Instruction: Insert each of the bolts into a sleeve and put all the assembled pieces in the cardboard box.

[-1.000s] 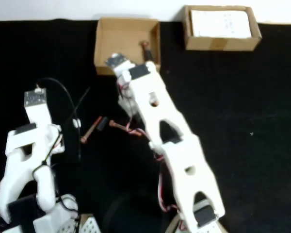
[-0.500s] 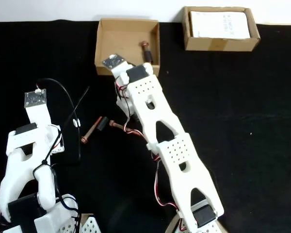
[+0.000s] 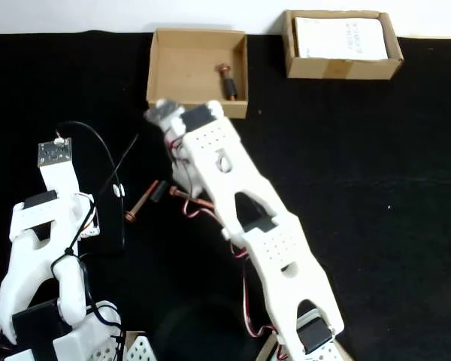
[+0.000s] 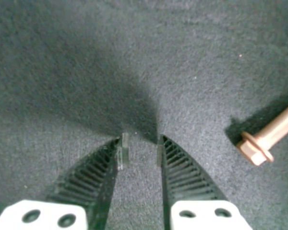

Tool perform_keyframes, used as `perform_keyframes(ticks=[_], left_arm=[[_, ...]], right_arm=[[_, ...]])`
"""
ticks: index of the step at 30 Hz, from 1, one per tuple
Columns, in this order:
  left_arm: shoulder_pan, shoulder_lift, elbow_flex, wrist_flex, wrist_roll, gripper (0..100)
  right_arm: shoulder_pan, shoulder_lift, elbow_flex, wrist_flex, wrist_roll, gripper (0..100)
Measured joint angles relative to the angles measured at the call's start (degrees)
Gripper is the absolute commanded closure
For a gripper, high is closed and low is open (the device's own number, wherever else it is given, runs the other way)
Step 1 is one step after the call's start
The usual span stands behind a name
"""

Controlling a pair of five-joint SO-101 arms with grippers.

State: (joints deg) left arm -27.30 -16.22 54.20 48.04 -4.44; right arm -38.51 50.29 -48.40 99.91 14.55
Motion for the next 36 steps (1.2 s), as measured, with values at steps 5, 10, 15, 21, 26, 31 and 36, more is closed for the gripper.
perform_keyframes(ticks=[5, 10, 15, 21, 26, 31, 36], left_arm=[[0.0, 0.0, 0.0, 0.0, 0.0, 88], [0.0, 0.0, 0.0, 0.0, 0.0, 88], [0.0, 0.0, 0.0, 0.0, 0.0, 88], [0.0, 0.0, 0.0, 0.0, 0.0, 88], [0.0, 0.0, 0.0, 0.0, 0.0, 88], [0.0, 0.0, 0.0, 0.0, 0.0, 88], [0.0, 0.0, 0.0, 0.0, 0.7, 88]], right_arm=[[1.2, 0.0, 0.7, -3.4, 0.0, 83.5], [1.8, 1.8, 0.8, -7.7, 4.9, 83.5], [1.8, 2.1, 1.1, -9.9, 5.8, 83.5], [1.8, 3.3, 1.3, -12.2, 5.8, 83.5], [2.0, 6.6, 0.4, -12.7, 5.8, 84.9], [2.7, 7.8, 0.2, -13.4, 5.8, 99.3], [4.0, 7.8, -0.2, -13.5, 5.8, 99.1]])
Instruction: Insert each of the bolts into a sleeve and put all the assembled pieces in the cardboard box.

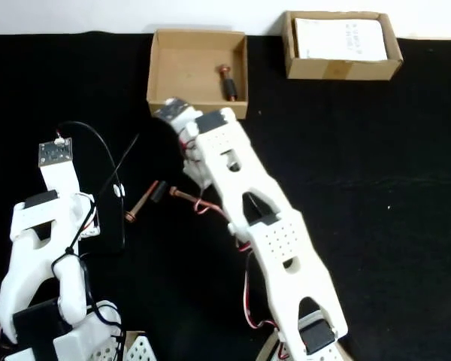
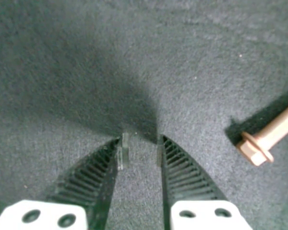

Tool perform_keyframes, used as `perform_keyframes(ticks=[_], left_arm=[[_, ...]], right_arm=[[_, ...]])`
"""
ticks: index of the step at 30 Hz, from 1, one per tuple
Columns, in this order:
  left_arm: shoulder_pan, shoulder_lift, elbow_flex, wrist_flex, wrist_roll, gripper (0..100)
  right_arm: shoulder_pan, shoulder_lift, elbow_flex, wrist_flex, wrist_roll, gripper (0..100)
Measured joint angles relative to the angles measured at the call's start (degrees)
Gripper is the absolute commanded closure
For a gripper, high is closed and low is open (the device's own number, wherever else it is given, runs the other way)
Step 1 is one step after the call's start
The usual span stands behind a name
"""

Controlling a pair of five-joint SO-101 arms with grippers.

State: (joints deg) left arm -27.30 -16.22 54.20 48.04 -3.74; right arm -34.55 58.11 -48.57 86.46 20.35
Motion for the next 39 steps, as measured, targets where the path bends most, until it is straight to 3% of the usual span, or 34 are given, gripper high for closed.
perform_keyframes(ticks=[4, 9, 15, 22, 28, 34, 39], left_arm=[[1.9, 0.0, -2.1, 6.2, 5.5, 88], [7.5, 0.1, -14.8, 25.2, 10.1, 88], [16.7, 0.9, -37.0, 46.0, 12.3, 88], [26.3, 10.4, -48.0, 47.8, 29.5, 79], [35.7, 27.4, -56.5, 47.7, 46.3, 80], [41.7, 42.4, -69.4, 47.6, 56.0, 80], [42.3, 52.7, -75.6, 47.6, 59.0, 80]], right_arm=[[0.2, -0.7, -3.3, 7.0, 0.0, 99.1], [1.2, -4.6, -6.7, 13.3, -2.2, 99.1], [5.8, -22.7, -3.3, 14.0, -2.7, 99.1], [17.4, -42.6, 10.5, 14.1, -3.1, 99.1], [25.1, -47.9, 20.3, 14.2, -3.1, 99.1], [27.6, -48.0, 24.4, 14.1, -3.1, 99.1], [28.3, -48.2, 24.6, 11.1, -3.1, 99.1]])
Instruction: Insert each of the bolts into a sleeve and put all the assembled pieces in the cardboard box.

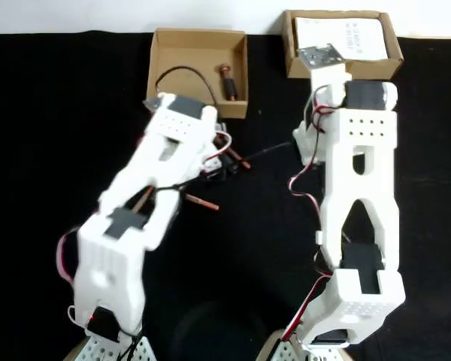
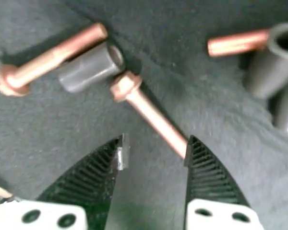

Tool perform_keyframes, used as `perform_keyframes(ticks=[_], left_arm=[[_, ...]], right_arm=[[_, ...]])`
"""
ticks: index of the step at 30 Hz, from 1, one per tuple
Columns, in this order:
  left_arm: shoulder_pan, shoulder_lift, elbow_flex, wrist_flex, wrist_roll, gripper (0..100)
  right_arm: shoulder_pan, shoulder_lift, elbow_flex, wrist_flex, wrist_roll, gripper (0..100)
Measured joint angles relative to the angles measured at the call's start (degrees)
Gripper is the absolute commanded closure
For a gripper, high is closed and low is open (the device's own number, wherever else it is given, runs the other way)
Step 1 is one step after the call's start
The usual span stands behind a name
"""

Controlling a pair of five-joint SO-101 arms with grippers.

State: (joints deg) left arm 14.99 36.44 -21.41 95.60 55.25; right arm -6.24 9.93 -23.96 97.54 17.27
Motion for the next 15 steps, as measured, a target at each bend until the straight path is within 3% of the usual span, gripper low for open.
perform_keyframes(ticks=[8, 15], left_arm=[[-1.1, 6.7, -4.2, 0.4, 0.3, 80], [-4.0, 7.3, -5.3, -0.1, -0.4, 93]], right_arm=[[0.0, 0.0, 0.0, -6.2, 0.0, 99.1], [-1.8, 0.0, 0.2, -8.8, 0.0, 99.1]])
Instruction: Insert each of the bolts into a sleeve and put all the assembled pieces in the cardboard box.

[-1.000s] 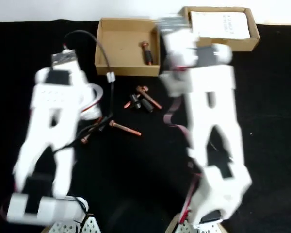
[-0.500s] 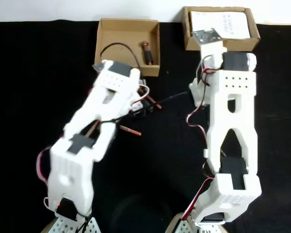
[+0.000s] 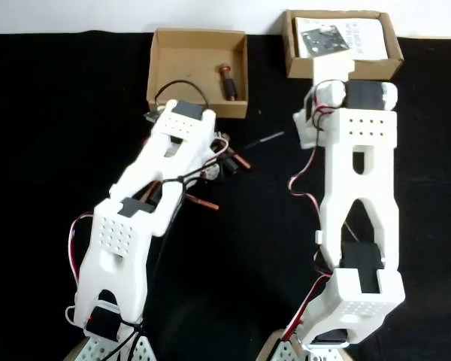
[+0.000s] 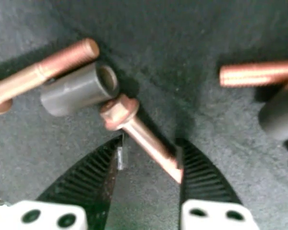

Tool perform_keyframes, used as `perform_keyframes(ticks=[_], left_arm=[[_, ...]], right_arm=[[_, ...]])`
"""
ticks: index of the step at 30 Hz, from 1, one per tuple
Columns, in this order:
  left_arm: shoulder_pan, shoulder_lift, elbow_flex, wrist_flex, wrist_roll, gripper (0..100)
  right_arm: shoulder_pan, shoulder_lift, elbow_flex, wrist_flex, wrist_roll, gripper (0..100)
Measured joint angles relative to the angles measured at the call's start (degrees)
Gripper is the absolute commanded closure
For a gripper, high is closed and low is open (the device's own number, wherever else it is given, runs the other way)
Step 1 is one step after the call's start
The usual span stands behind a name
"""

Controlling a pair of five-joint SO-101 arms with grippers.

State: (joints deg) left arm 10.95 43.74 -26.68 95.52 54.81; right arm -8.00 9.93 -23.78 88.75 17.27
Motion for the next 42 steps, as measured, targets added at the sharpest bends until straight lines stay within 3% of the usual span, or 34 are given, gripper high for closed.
perform_keyframes(ticks=[2, 7, 20, 23, 29, 36, 42], left_arm=[[-2.4, 0.1, 0.0, -0.1, -2.8, 99], [-4.6, 0.4, 0.1, -3.9, -11.3, 99], [1.1, 0.4, 0.1, -12.5, -39.4, 99], [1.2, 0.4, 0.1, -12.6, -41.0, 98], [1.2, 0.4, 0.0, -11.6, -39.3, 87], [1.1, 0.4, 0.0, -11.6, -37.6, 86], [1.2, 1.4, -0.4, -12.7, -37.1, 99]], right_arm=[[-1.4, 0.0, 0.0, -1.2, -0.3, 99.1], [-2.2, 0.0, 1.2, -4.0, -2.1, 99.1], [-2.2, 0.1, 5.4, -7.6, -2.2, 99.1], [-2.2, 0.1, 5.4, -7.6, -2.2, 99.1], [-2.2, 0.1, 5.4, -7.6, -2.2, 99.1], [-2.3, 0.1, 5.4, -7.6, -2.2, 99.1], [-2.3, 0.1, 5.4, -7.6, -2.2, 99.1]])
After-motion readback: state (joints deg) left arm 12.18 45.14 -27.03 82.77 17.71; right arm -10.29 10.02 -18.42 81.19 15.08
